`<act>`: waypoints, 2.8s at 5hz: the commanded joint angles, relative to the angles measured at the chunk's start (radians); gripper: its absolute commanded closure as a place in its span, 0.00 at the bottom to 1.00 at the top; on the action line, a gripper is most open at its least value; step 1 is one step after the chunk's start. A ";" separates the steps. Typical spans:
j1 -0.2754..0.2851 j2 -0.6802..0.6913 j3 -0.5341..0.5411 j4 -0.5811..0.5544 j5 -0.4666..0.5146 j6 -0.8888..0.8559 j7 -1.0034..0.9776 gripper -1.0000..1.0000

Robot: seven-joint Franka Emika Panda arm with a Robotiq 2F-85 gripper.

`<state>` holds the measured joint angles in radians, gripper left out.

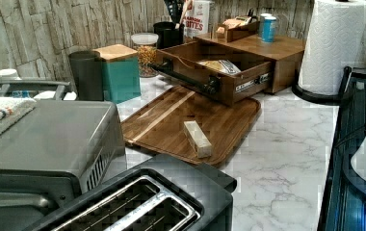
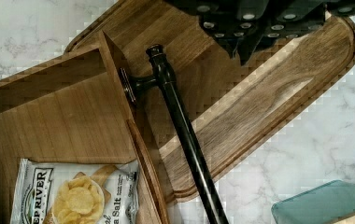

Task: Close the drawer.

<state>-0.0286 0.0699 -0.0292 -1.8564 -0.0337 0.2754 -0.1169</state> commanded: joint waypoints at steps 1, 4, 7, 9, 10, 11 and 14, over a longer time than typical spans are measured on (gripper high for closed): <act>-0.001 0.000 -0.001 0.000 0.000 0.000 0.000 1.00; -0.002 0.062 0.004 -0.098 -0.046 0.290 -0.165 1.00; 0.017 0.194 0.015 -0.006 -0.077 0.425 -0.167 1.00; 0.000 0.290 0.023 0.120 -0.098 0.361 -0.238 1.00; 0.017 0.307 -0.016 0.092 -0.157 0.452 -0.286 1.00; -0.017 0.338 0.012 0.127 -0.176 0.430 -0.334 1.00; -0.041 0.452 -0.009 0.299 -0.156 0.233 -0.365 1.00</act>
<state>-0.0385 0.5581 -0.0222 -1.6924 -0.2014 0.5254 -0.4253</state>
